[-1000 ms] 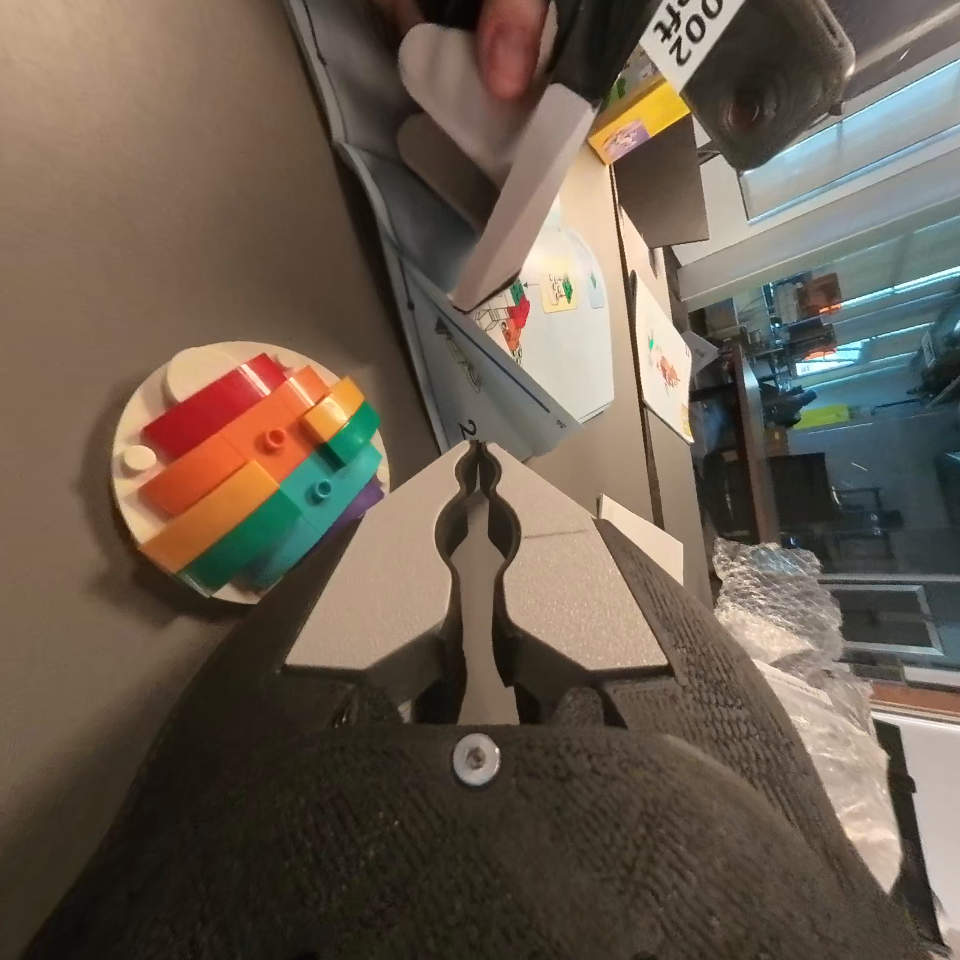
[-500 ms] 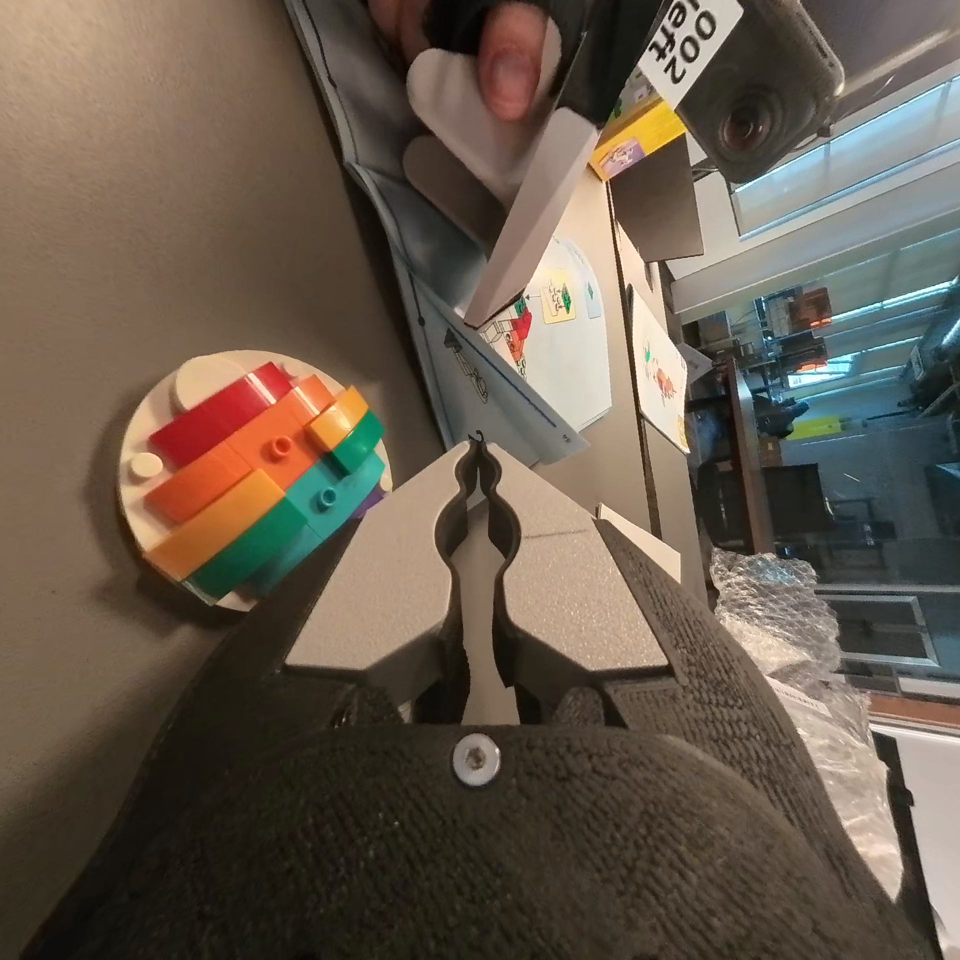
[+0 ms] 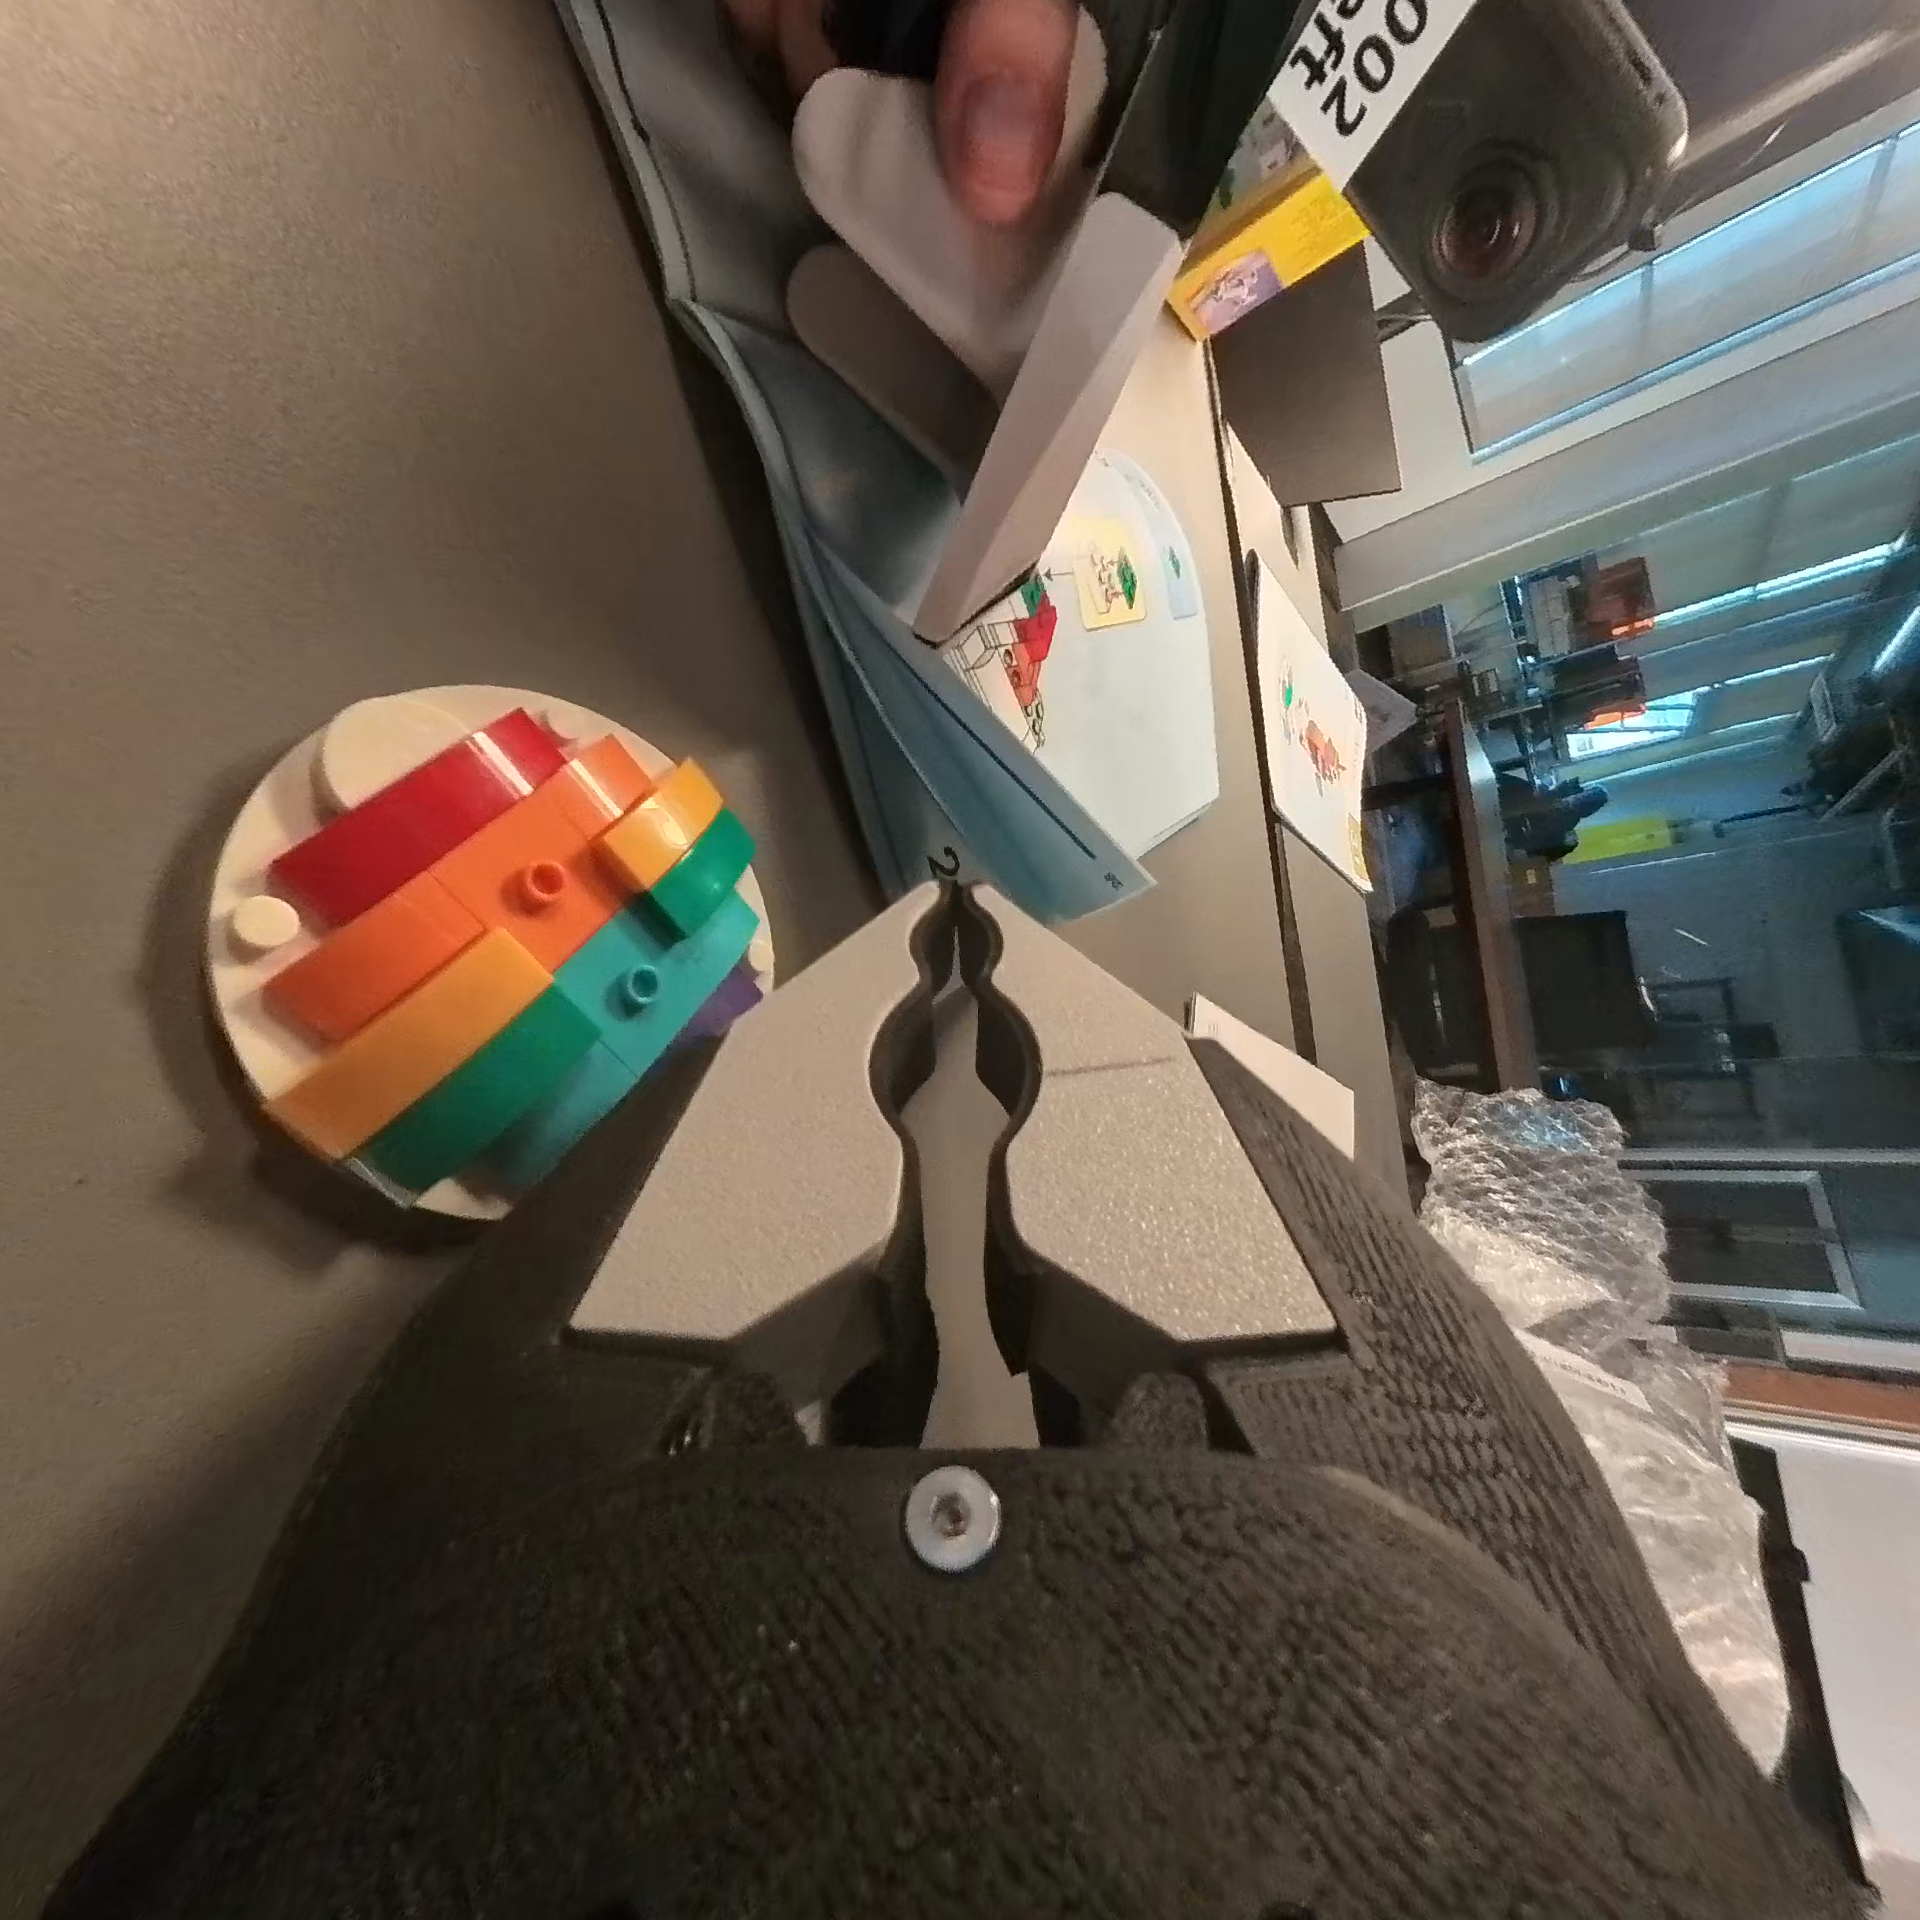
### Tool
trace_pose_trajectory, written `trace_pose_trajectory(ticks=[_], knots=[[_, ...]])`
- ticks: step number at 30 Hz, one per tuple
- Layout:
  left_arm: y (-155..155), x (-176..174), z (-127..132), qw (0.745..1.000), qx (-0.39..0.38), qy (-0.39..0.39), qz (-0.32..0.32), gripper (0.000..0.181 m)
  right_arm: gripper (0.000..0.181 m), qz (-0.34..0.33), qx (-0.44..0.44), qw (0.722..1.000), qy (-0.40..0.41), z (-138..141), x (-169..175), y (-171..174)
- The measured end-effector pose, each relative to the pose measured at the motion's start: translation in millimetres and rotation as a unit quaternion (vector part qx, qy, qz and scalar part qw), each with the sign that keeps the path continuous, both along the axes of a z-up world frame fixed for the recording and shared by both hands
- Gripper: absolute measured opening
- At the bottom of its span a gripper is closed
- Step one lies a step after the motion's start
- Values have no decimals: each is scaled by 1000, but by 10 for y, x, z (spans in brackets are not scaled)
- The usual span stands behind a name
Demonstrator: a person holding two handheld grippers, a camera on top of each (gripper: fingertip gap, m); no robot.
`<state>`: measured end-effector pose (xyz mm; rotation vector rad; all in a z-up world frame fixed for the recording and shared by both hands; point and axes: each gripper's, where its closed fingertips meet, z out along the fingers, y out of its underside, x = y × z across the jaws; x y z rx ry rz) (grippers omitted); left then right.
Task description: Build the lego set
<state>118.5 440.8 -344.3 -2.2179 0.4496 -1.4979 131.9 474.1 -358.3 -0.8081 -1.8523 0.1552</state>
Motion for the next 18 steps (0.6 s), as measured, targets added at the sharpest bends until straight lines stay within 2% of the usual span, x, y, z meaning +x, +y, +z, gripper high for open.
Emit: trace_pose_trajectory(ticks=[7,11,14,18], knots=[[-2,-1,5,1000,0,-2,1,0,0,-44,-37,998,14,31,54,169],[-3,1,12,1000,-2,-6,0,0,0,-91,-63,992,58,175,97,338],[-5,3,14,1000,-2,-7,-1,0,0,-52,-95,990,85,269,77,209],[-11,7,19,1000,-3,-10,-3,0,0,-20,-105,993,48,147,49,84]])
